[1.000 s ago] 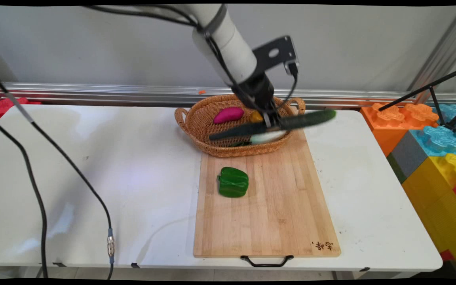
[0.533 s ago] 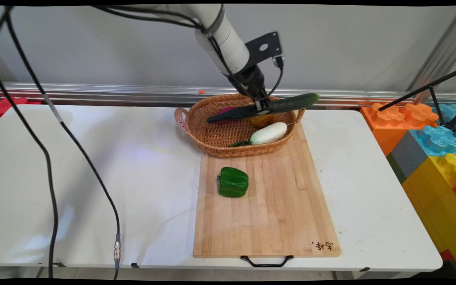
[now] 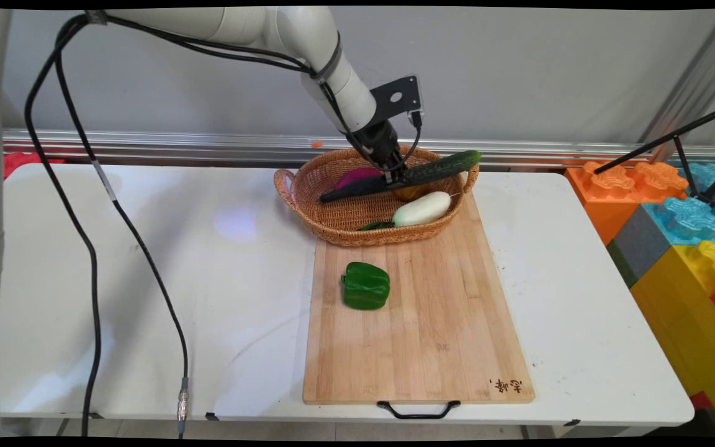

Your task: Place the picked object in the vegetable basket

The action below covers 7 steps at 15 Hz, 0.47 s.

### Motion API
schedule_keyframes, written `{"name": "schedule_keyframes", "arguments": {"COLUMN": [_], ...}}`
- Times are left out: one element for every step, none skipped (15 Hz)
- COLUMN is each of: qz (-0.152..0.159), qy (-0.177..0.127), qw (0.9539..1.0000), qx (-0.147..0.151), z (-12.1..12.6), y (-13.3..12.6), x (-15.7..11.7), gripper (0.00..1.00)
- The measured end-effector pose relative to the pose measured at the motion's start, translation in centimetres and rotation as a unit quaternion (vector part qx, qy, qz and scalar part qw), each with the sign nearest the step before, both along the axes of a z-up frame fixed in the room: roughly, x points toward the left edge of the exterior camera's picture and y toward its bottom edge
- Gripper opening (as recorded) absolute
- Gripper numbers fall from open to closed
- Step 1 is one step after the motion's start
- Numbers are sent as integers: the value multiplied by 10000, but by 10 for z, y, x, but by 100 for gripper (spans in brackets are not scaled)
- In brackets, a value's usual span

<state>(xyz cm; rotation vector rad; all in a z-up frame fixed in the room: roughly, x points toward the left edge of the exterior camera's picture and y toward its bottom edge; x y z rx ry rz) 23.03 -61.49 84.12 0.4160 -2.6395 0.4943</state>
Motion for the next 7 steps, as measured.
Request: {"name": "schedule_keyframes", "arguments": {"qz": [-13, -25, -32, -27, -17, -5, 12], "qy": [-6, -7, -8, -8, 1, 14, 31], "qw": [10000, 10000, 10000, 10000, 10000, 10000, 9999], "qx": [20, 20, 20, 15, 26, 52, 101], "z": [-2, -3, -2, -1, 2, 5, 10], "y": [-1, -1, -1, -1, 1, 3, 8], "x": [1, 2, 3, 3, 2, 1, -2], "gripper": [0, 100, 100, 100, 100, 100, 100]}}
